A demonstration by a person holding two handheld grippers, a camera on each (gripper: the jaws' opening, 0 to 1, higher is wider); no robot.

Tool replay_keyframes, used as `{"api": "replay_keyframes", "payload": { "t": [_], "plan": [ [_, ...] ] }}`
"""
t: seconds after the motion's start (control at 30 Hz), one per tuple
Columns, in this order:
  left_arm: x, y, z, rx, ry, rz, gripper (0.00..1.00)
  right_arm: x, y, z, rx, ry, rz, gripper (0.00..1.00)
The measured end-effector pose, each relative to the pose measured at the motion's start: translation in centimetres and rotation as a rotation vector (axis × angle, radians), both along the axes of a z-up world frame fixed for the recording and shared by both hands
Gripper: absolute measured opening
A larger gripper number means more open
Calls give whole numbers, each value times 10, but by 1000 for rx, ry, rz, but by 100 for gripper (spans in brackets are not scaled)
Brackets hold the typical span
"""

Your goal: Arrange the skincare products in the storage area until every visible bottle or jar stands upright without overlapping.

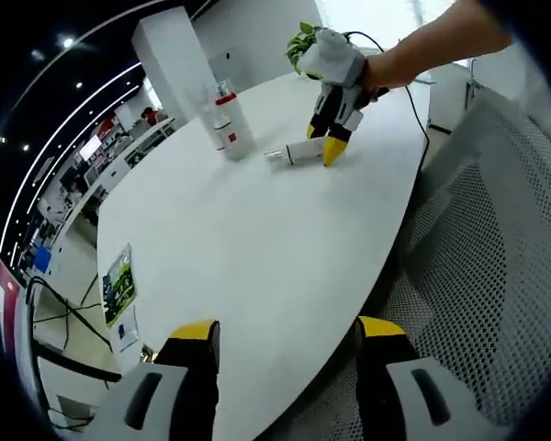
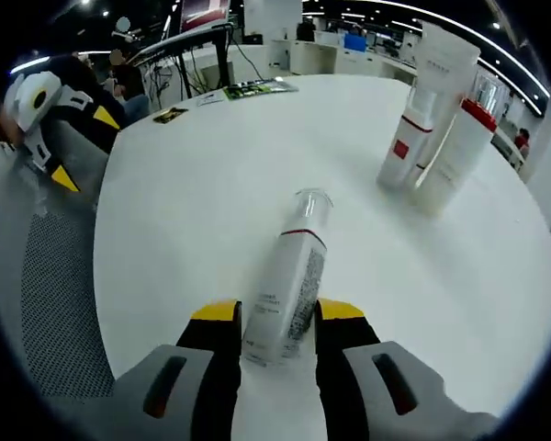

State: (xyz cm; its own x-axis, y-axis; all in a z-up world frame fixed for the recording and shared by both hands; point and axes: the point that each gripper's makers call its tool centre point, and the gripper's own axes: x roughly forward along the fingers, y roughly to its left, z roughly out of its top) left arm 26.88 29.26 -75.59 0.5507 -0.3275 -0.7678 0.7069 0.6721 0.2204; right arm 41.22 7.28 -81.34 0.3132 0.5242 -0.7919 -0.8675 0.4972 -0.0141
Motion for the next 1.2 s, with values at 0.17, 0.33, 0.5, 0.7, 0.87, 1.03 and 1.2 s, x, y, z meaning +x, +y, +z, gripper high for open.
{"api": "replay_keyframes", "payload": {
  "t": [0.17,0.33,0.5,0.7,0.87,1.03,1.2],
  "plan": [
    [3,4,2,-12,-3,15,64,0,8,3,21,-47,-31,22],
    [14,11,17,-65,-23,109,66,-6,21,10,74,-55,-68,21],
    [28,9,46,-282,-62,285,70,-9,47,30,236,-32,-149,21],
    [38,-3,66,-648,14,509,73,-15,88,76,561,69,-225,21],
    [43,-6,67,-843,65,655,59,-21,110,150,865,95,-216,21],
    [43,-52,82,-1112,162,575,60,-36,110,180,1008,186,-272,22],
    [38,-69,98,-1232,207,462,59,-54,113,184,1059,215,-249,22]
  ]
}}
